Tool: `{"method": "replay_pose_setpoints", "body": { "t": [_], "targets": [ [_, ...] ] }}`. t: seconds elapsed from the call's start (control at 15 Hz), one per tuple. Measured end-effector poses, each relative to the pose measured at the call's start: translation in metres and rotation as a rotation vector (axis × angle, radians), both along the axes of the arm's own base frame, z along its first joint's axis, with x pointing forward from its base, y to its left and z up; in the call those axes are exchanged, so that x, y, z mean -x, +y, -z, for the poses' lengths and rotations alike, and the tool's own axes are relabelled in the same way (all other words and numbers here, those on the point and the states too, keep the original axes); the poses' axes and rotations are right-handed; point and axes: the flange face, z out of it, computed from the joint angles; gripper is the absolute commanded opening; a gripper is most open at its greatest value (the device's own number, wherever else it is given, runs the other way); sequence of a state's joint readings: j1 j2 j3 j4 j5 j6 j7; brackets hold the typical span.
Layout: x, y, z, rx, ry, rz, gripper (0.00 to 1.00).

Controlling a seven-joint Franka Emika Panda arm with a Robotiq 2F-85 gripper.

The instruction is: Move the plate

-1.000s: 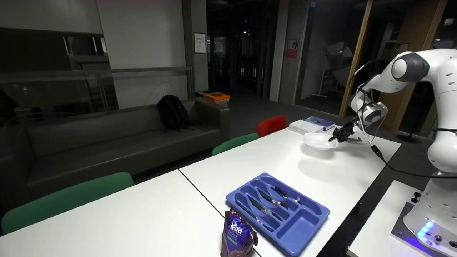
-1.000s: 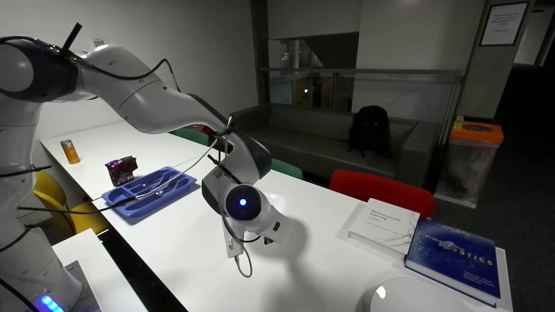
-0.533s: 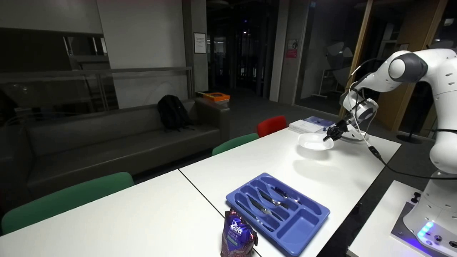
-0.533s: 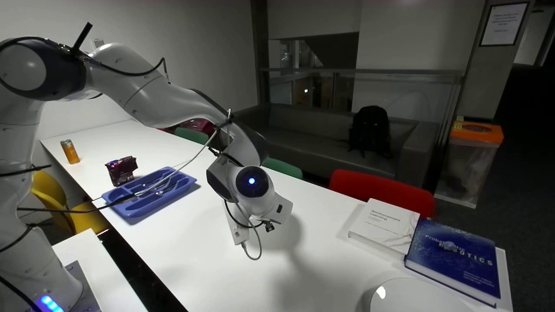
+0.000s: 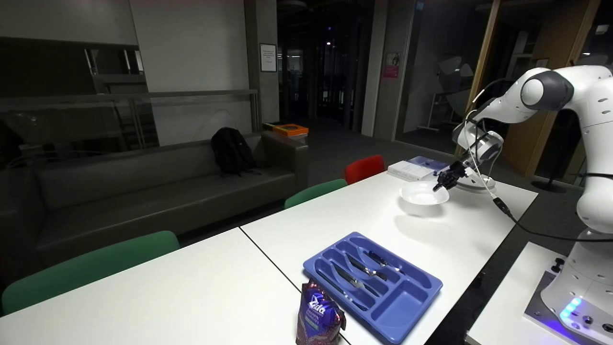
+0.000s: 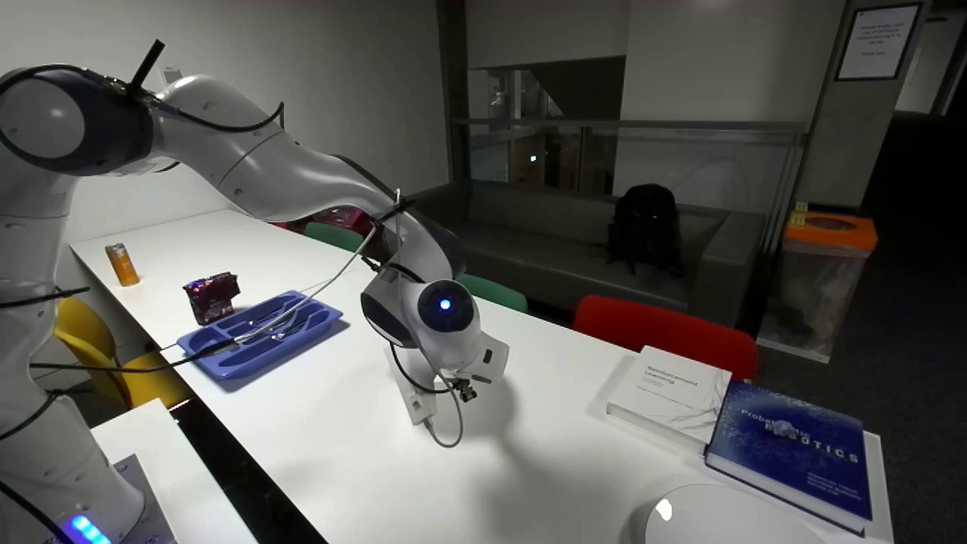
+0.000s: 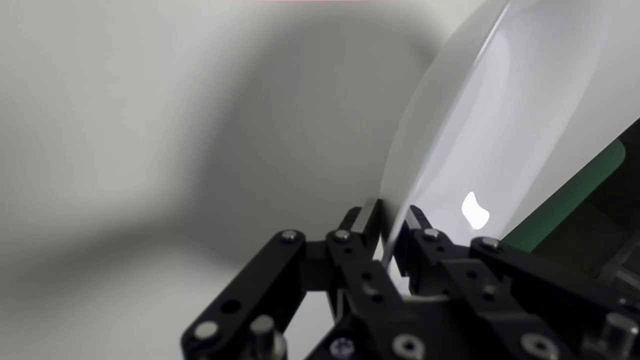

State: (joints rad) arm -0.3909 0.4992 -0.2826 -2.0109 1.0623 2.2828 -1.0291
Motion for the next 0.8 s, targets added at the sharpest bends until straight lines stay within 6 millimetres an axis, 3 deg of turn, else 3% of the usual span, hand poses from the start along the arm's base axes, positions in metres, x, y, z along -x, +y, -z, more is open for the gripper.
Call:
{"method": "replay_pose_setpoints", "body": {
  "t": [0.07, 0.13, 0.8],
  "targets": [
    [0.0, 0.0, 0.0, 0.0, 0.0, 0.0, 0.1],
    [0.0, 0.0, 0.0, 0.0, 0.0, 0.0, 0.03],
    [-0.009, 0.022, 0.025, -0.03, 0.025, -0.04, 0.03]
  ]
}}
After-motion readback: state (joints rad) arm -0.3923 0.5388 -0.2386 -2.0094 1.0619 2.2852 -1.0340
